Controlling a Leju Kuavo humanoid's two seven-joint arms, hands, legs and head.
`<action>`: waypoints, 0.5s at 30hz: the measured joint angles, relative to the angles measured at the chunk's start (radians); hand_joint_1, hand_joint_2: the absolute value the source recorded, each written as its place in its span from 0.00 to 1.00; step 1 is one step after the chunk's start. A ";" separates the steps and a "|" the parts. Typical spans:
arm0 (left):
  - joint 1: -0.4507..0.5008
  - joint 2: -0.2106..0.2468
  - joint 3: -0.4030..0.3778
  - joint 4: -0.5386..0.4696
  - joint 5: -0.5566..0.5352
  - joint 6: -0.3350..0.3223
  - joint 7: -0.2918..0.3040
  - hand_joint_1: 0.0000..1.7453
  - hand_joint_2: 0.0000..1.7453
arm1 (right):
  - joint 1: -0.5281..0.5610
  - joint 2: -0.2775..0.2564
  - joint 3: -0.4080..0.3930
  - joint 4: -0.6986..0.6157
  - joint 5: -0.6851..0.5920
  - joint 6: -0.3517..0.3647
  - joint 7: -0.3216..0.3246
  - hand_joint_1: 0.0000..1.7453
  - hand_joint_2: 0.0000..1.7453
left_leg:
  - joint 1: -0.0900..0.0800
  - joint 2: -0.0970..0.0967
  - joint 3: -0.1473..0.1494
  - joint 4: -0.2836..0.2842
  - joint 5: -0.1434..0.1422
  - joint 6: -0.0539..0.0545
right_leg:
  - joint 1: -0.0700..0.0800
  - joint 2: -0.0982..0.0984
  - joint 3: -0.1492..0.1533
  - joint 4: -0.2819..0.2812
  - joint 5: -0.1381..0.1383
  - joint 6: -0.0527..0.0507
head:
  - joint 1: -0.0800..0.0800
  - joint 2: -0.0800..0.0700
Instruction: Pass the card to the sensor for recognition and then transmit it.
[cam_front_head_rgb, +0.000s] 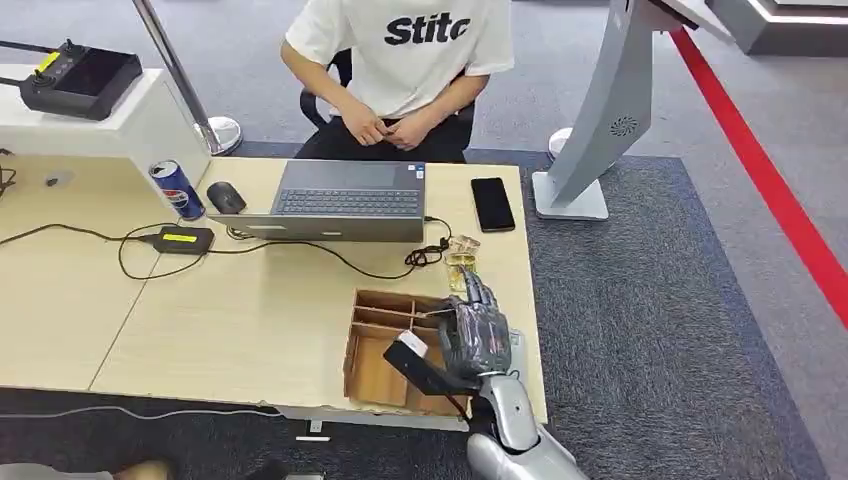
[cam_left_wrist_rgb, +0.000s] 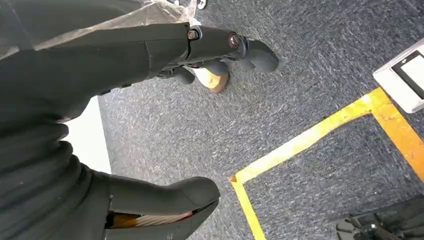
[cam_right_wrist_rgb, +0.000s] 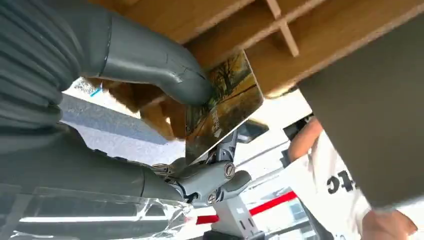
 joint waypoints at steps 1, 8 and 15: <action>0.002 0.000 0.000 0.000 0.001 0.002 -0.003 0.00 1.00 | 0.003 -0.002 -0.003 -0.016 0.011 -0.008 0.006 1.00 1.00 | 0.000 0.000 0.000 0.000 0.000 0.000 | 0.000 0.000 0.000 0.000 0.000 0.000 | 0.000 0.000; 0.008 0.000 0.002 0.000 0.005 0.007 -0.007 0.00 1.00 | 0.016 -0.011 -0.013 -0.073 0.051 -0.025 0.028 1.00 1.00 | 0.000 0.000 0.000 0.000 0.000 0.000 | 0.000 0.000 0.000 0.000 0.000 0.000 | 0.000 0.000; 0.025 0.003 0.018 0.000 0.011 0.013 -0.009 0.00 1.00 | 0.073 -0.064 -0.055 -0.366 0.140 -0.022 0.070 1.00 1.00 | 0.000 0.000 0.000 0.000 0.000 0.000 | 0.000 0.000 0.000 0.000 0.000 0.000 | 0.000 0.000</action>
